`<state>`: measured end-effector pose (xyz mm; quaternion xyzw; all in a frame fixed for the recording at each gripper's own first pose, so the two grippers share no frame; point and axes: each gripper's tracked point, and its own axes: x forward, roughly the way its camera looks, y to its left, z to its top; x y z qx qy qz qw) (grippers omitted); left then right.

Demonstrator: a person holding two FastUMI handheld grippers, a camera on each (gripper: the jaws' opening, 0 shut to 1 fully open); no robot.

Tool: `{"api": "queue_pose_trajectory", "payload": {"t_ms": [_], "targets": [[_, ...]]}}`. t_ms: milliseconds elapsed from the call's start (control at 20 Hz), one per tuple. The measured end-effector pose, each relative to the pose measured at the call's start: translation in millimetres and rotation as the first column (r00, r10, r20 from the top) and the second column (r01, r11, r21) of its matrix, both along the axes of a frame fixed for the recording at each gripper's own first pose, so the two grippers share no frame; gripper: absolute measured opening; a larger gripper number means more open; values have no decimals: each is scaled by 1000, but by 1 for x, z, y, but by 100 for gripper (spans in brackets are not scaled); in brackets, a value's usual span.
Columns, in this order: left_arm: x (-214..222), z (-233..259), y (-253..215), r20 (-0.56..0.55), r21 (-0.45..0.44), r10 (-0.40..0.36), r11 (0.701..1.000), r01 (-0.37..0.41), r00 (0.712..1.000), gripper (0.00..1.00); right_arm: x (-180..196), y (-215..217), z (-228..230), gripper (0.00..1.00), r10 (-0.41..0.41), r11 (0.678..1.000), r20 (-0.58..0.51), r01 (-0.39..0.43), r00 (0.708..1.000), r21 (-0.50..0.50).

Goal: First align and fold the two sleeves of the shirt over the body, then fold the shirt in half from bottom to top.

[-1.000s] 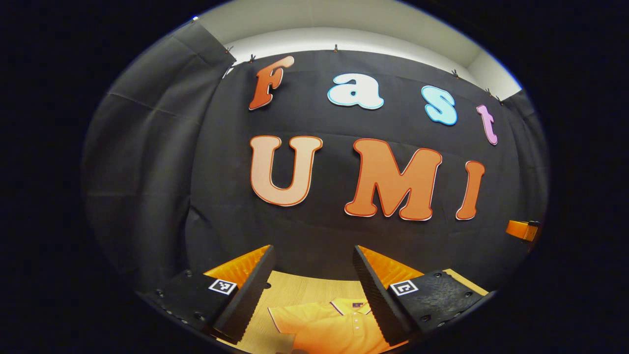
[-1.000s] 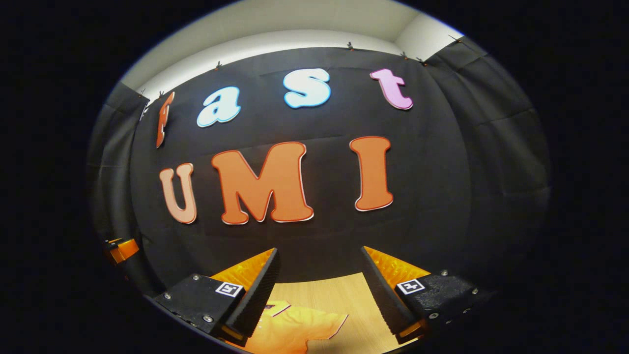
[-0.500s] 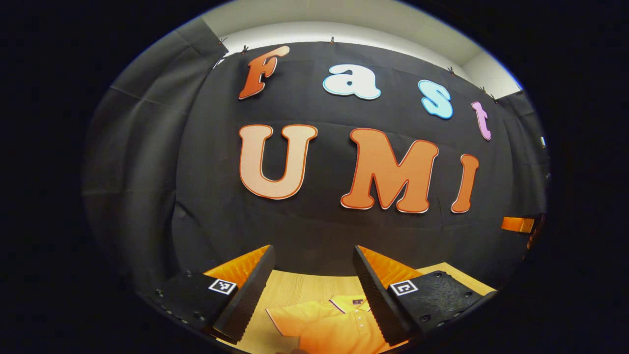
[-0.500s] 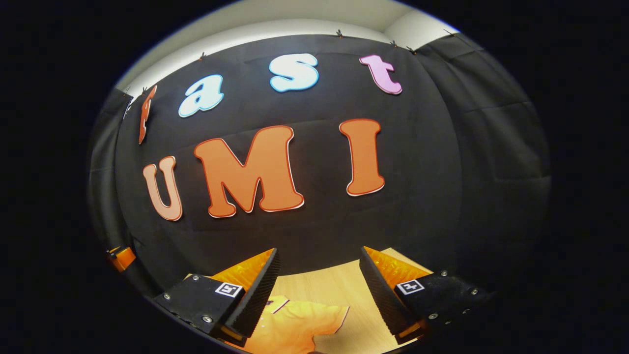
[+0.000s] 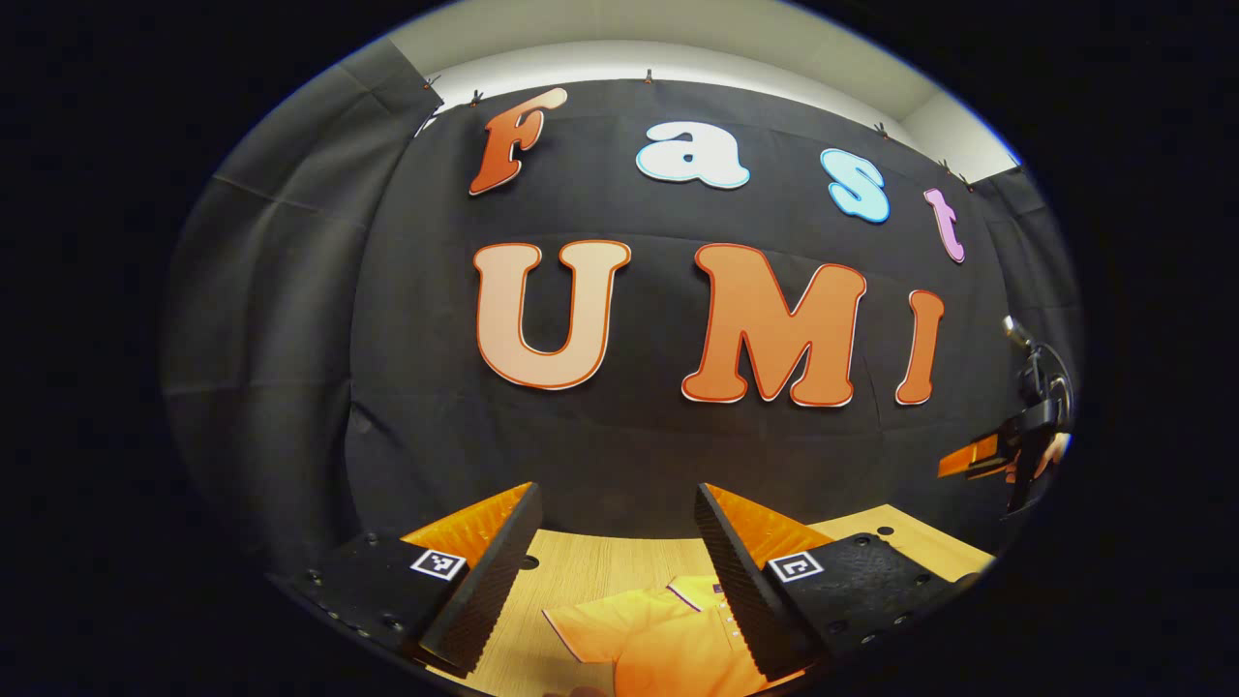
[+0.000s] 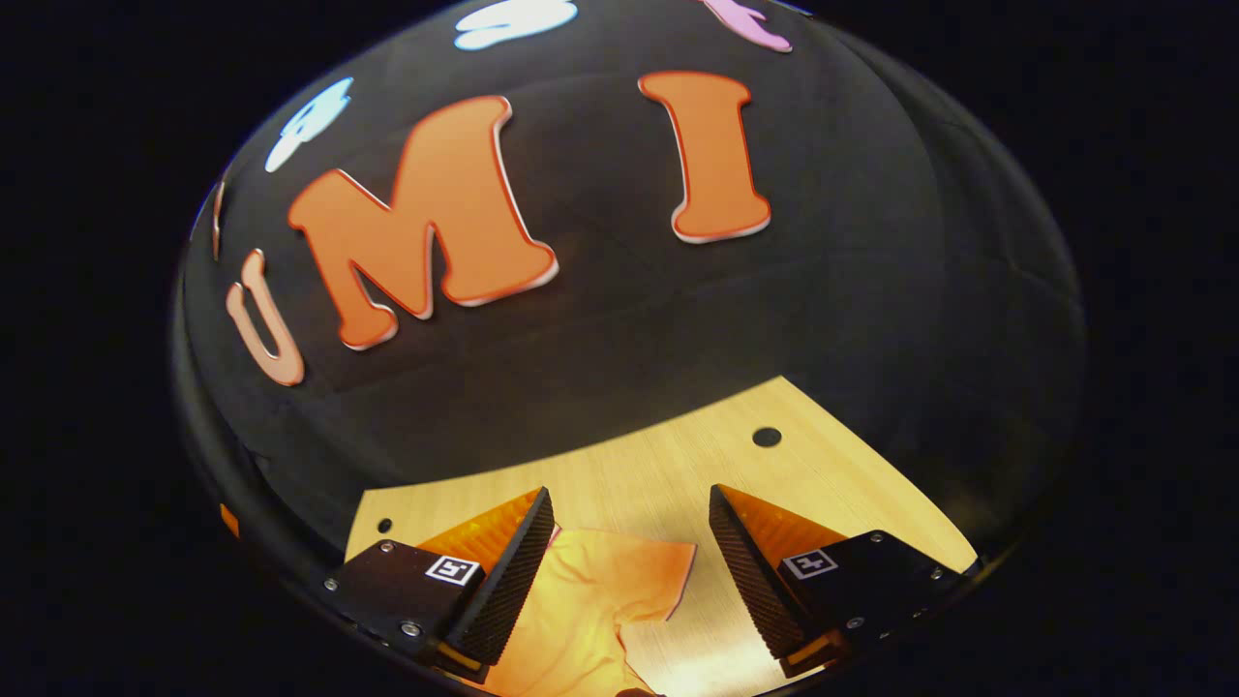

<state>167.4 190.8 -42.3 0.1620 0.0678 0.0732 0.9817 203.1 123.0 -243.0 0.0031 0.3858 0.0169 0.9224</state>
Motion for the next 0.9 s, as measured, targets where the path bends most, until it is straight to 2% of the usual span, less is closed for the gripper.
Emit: {"api": "queue_pose_trajectory", "payload": {"t_ms": [200,450,550,650,900], "targets": [[-3,-1,12,-12,28,31,999,-31,999,97,1,-7,-74,99,-14,1000,-216,8,976,-25],[-2,-9,25,-24,32,71,997,-70,997,97,-18,-32,-162,99,-101,994,-447,72,889,-81],[-4,-13,29,-31,37,85,996,-84,996,97,-23,-44,-191,100,-159,986,-493,113,855,-123],[-2,-15,30,-38,42,94,995,-93,995,98,-30,-51,-210,99,-182,982,-537,129,824,-136],[-3,-22,37,-59,57,117,992,-114,991,97,-45,-56,-243,99,-184,980,-600,96,779,-176]]}}
